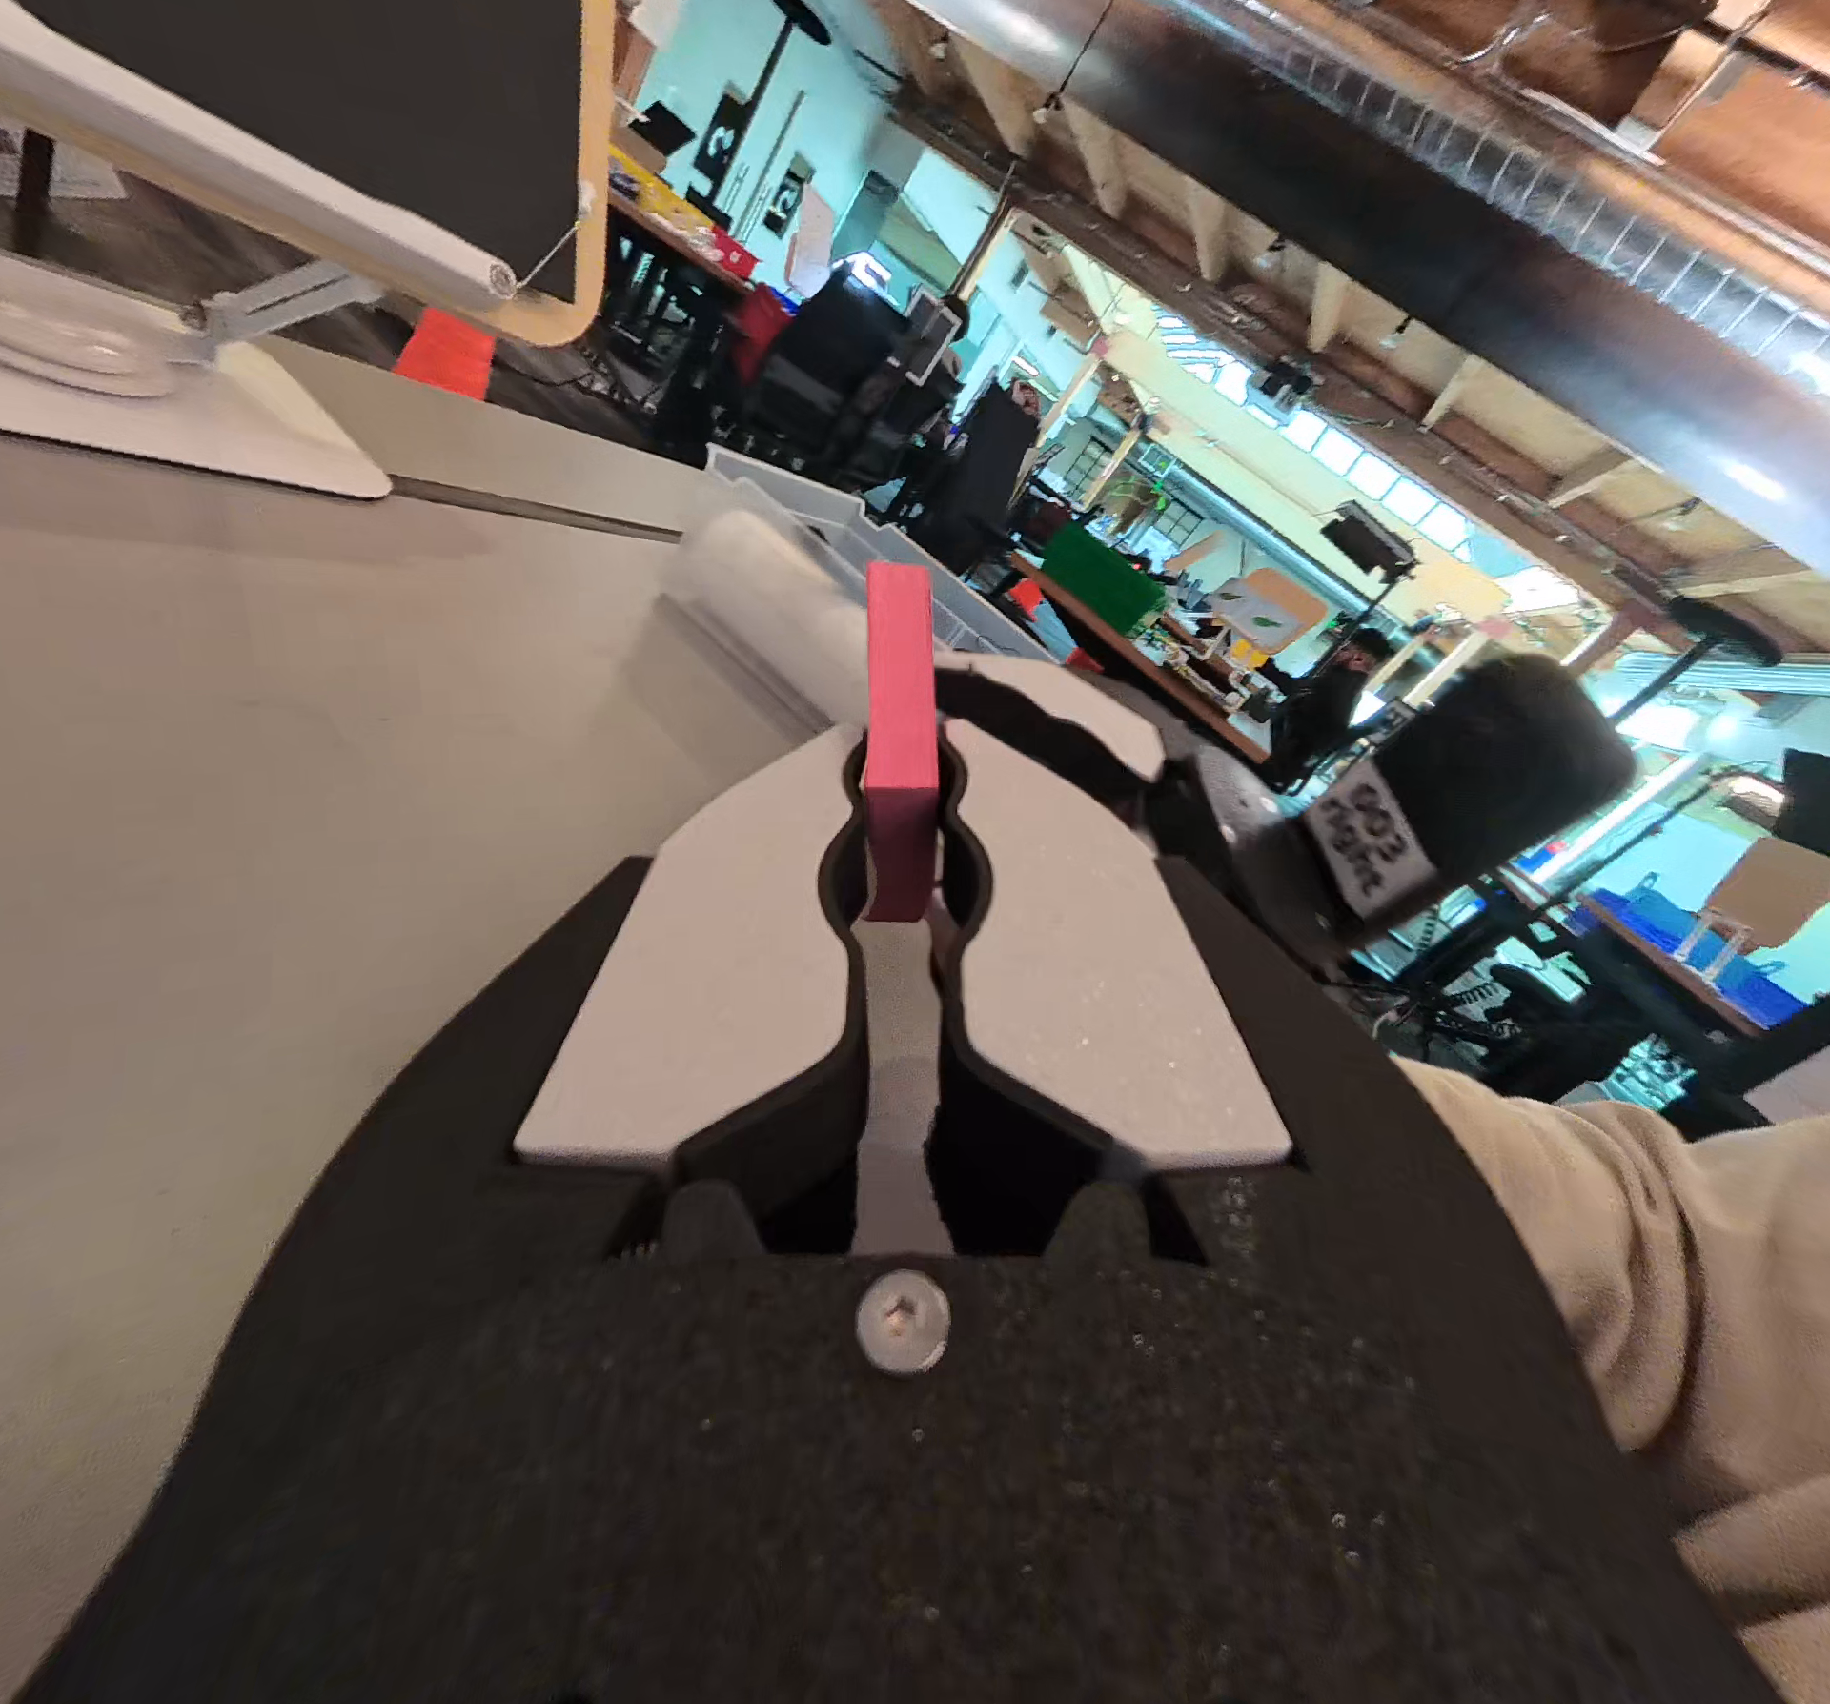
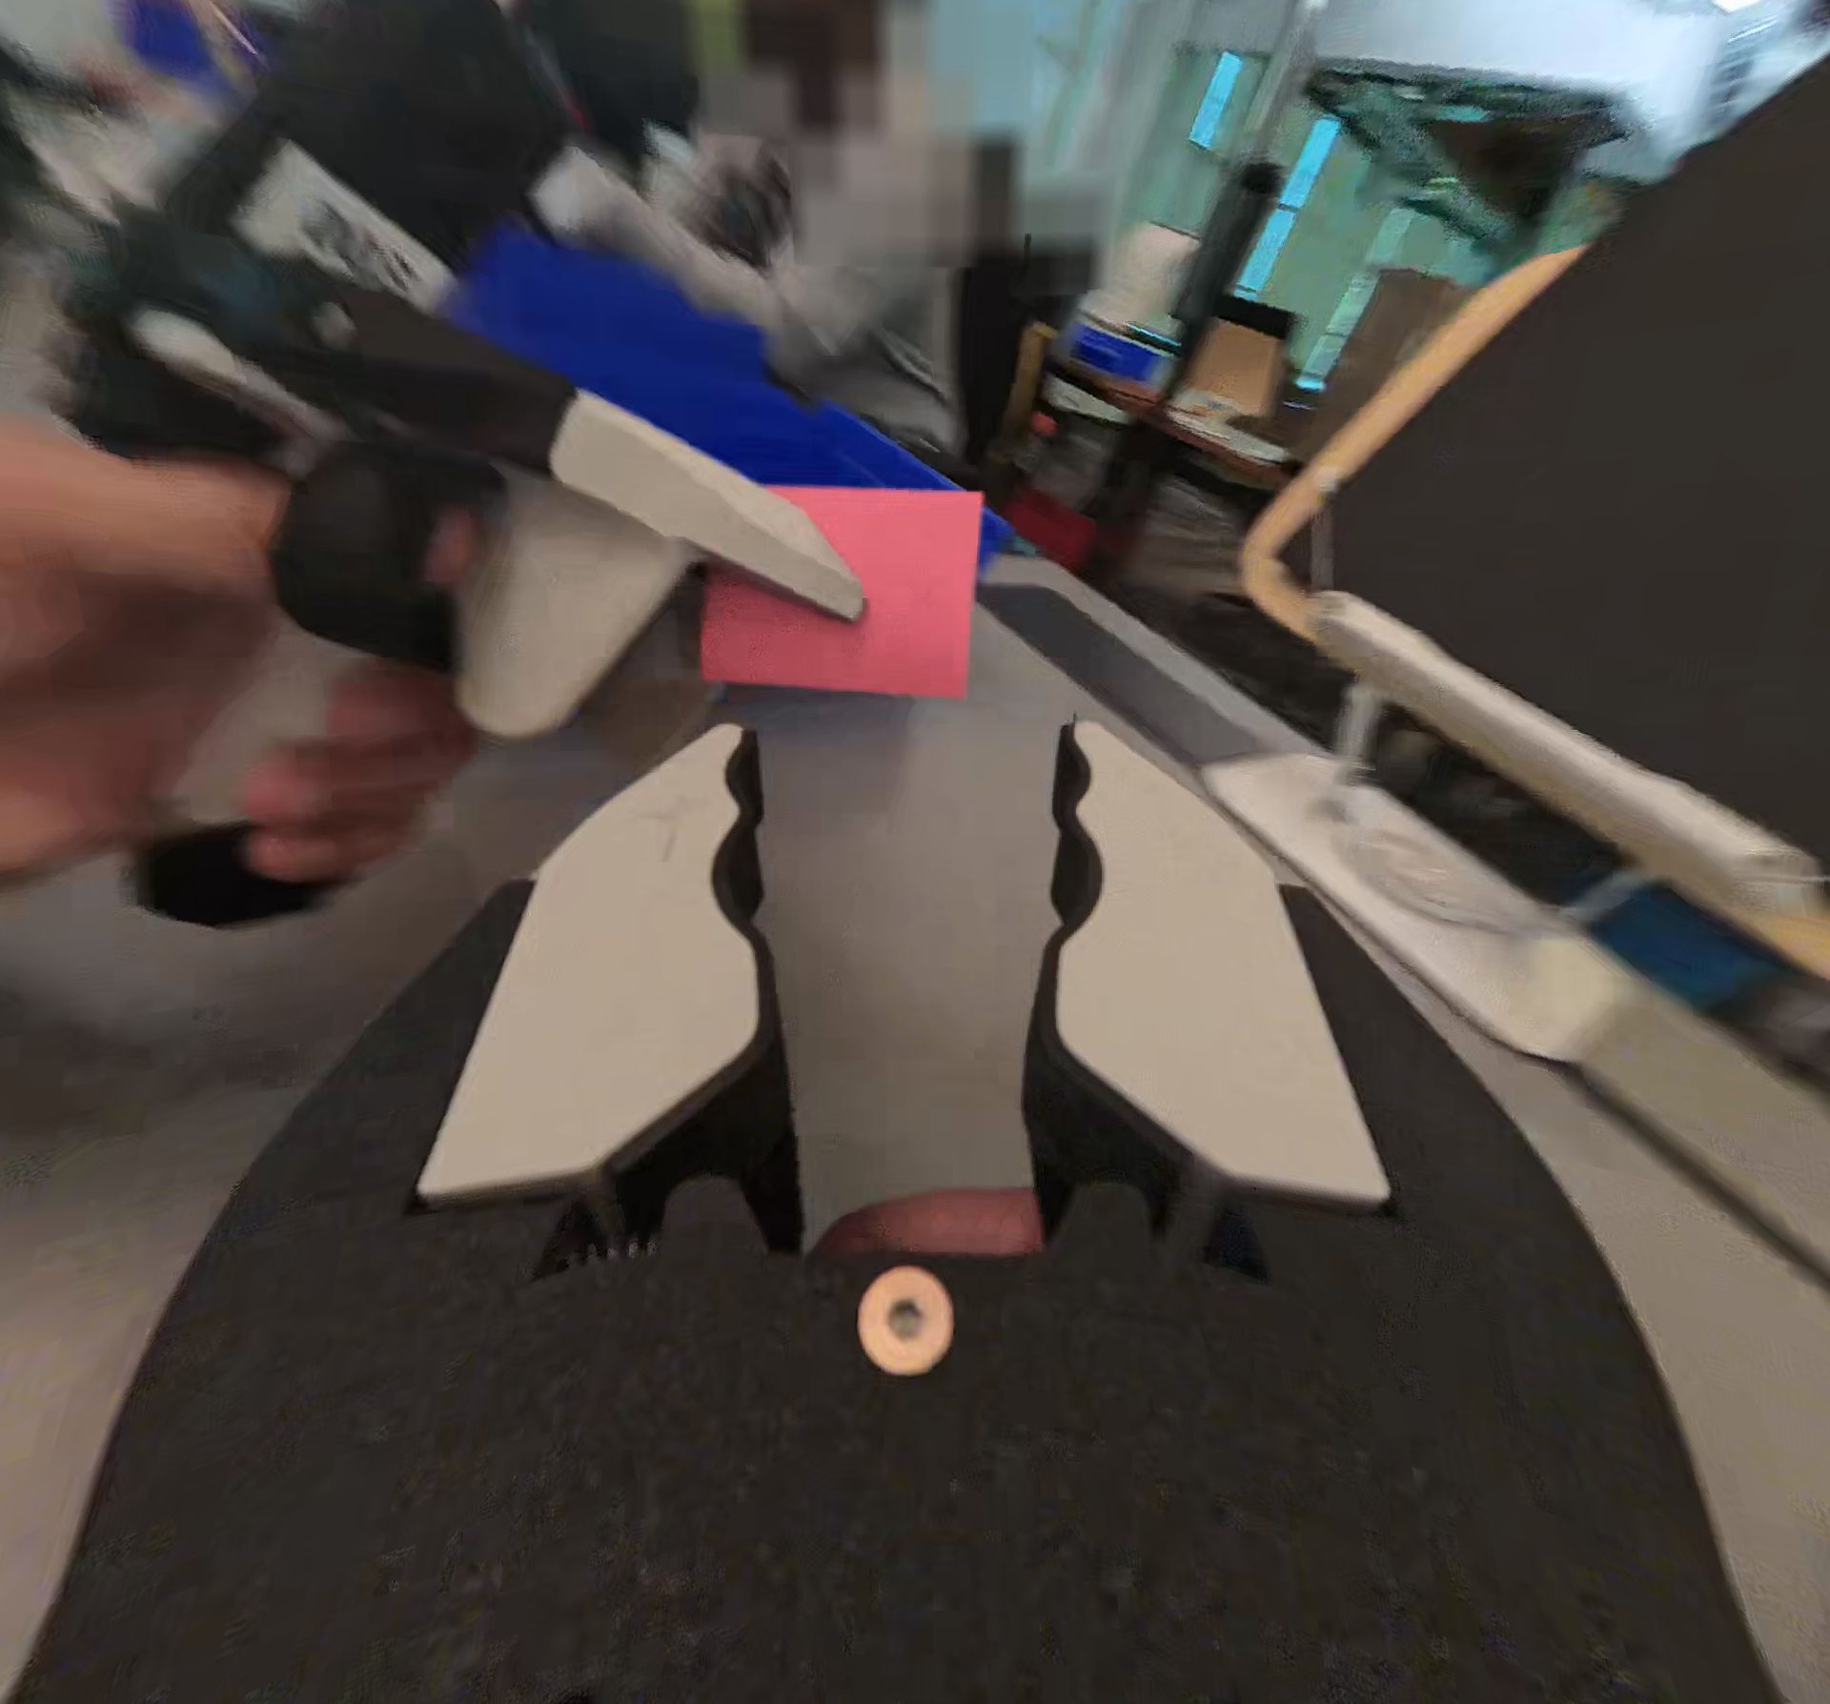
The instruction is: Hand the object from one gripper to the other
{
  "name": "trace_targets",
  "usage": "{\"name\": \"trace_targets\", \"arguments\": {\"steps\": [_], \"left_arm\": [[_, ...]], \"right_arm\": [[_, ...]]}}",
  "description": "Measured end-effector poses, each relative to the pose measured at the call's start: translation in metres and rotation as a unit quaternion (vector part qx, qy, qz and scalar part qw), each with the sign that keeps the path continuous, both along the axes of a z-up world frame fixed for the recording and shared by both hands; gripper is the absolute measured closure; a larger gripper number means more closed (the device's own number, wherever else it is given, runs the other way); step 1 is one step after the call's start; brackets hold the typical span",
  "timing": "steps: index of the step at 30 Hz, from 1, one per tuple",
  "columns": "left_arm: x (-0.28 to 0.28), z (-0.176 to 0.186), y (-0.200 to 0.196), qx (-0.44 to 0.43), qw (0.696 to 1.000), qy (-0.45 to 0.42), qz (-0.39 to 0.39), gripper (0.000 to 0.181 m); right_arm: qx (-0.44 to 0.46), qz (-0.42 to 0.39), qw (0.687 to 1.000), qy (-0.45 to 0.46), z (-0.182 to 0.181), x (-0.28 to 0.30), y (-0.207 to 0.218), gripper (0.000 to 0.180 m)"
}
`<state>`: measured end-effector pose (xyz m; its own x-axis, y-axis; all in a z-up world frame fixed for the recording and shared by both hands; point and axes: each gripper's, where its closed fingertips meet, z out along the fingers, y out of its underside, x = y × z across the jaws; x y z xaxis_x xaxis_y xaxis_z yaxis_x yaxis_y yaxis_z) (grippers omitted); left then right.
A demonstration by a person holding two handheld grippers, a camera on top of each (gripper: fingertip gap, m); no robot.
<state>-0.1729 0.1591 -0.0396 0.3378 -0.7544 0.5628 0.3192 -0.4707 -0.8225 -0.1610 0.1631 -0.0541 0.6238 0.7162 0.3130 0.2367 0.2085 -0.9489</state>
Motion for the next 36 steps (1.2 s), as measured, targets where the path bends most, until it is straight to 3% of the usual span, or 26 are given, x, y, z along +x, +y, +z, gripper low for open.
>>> {"name": "trace_targets", "arguments": {"steps": [2, 6, 13, 18, 24, 28, 30, 36], "left_arm": [[0.003, -0.004, 0.0, -0.005, 1.0, 0.002, -0.001, 0.172], [0.004, -0.003, -0.001, -0.049, 0.996, -0.068, -0.015, 0.172], [0.013, -0.005, -0.01, -0.137, 0.973, -0.152, -0.103, 0.172], [0.018, -0.002, -0.013, -0.132, 0.97, -0.172, -0.115, 0.171], [0.017, 0.0, -0.015, -0.078, 0.982, -0.12, -0.121, 0.165], [0.002, -0.003, -0.002, -0.062, 0.989, -0.091, -0.099, 0.144], [-0.012, -0.007, 0.009, -0.064, 0.992, -0.073, -0.081, 0.123], [-0.046, 0.005, 0.02, 0.009, 0.998, 0.004, -0.067, 0.123]], "right_arm": [[0.053, -0.044, 0.996, -0.05, -0.002, -0.001, 0.0, 0.123], [0.113, -0.055, 0.987, -0.102, -0.007, -0.017, -0.009, 0.11], [0.13, -0.065, 0.988, -0.06, 0.004, -0.013, -0.01, 0.112], [0.123, -0.067, 0.988, -0.063, 0.003, -0.007, -0.009, 0.121], [0.112, -0.062, 0.99, -0.055, 0.009, -0.007, -0.01, 0.121], [0.099, -0.07, 0.992, -0.04, 0.013, 0.002, -0.006, 0.121], [0.09, -0.071, 0.993, -0.034, 0.013, 0.006, -0.003, 0.121], [0.055, -0.062, 0.997, -0.013, 0.011, 0.014, 0.004, 0.121]]}}
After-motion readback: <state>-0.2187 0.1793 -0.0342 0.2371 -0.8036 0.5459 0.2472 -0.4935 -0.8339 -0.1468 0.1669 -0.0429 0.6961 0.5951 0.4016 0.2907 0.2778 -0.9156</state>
